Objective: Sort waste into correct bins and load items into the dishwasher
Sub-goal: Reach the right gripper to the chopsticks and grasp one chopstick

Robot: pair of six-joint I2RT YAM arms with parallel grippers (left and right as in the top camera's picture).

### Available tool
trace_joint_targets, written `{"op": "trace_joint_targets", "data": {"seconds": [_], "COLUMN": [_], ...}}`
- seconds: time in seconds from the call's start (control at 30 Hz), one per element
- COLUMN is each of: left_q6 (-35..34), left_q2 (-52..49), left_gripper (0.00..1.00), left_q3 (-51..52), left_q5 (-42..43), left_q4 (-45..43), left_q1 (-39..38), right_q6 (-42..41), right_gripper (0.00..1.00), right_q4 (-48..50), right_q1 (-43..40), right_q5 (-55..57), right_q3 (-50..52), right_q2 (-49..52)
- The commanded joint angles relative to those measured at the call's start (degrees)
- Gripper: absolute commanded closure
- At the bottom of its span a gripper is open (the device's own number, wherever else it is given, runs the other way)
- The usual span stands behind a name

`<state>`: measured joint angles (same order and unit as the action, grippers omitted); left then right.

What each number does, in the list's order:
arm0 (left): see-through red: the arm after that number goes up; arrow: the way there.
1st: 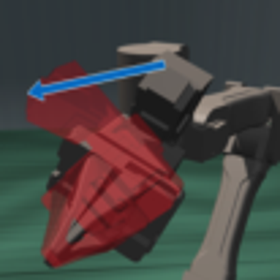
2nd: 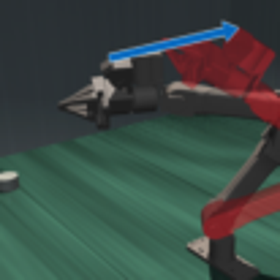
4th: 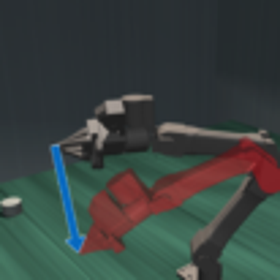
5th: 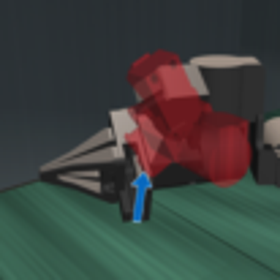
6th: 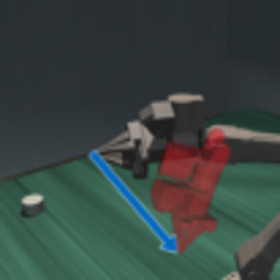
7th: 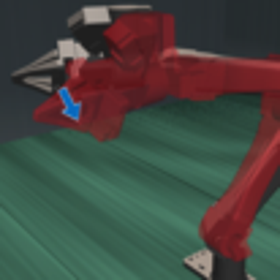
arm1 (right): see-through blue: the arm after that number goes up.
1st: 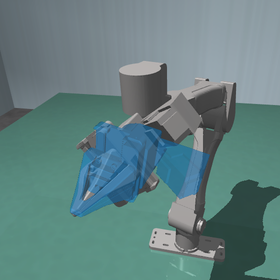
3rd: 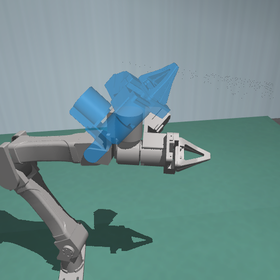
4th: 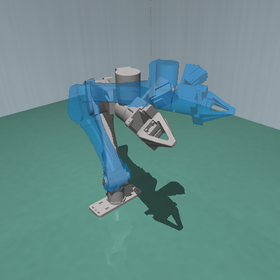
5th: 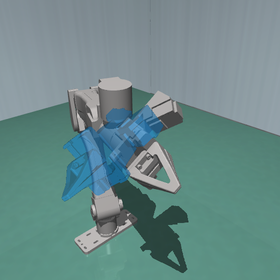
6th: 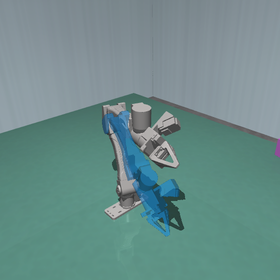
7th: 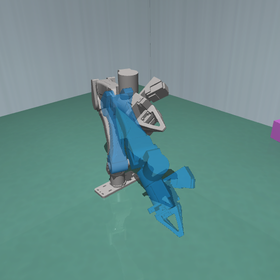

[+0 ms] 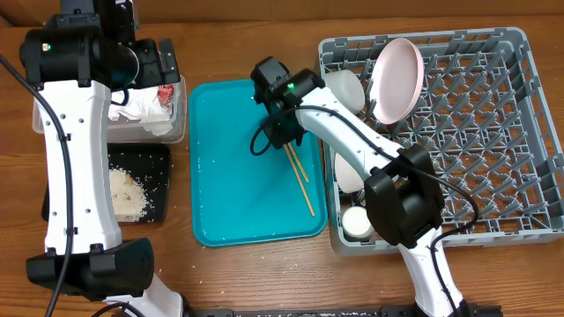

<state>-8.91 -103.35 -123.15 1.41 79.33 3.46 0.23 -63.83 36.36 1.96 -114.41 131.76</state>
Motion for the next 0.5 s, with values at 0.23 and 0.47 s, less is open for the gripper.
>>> {"op": "trace_joint_targets", "data": {"seconds": [0.23,0.47], "left_q6": [-0.4,-0.4], "left_q2": [-0.4,-0.4], "left_gripper": [0.0,0.0], "left_q3": [-0.7,-0.7], "left_q5": [-0.3,-0.3], "left_q4": [0.0,0.0], "left_q1": [-0.1,-0.1], "right_q6": [0.0,0.0], "right_gripper": [0.51,0.51], "right_q4": [8.7,10.3], "right_q1": [-1.6,-2.4], "right_q5": [4.7,4.4], "right_q3": [7.6,7.6], "right_q2": [0.2,0.2]}}
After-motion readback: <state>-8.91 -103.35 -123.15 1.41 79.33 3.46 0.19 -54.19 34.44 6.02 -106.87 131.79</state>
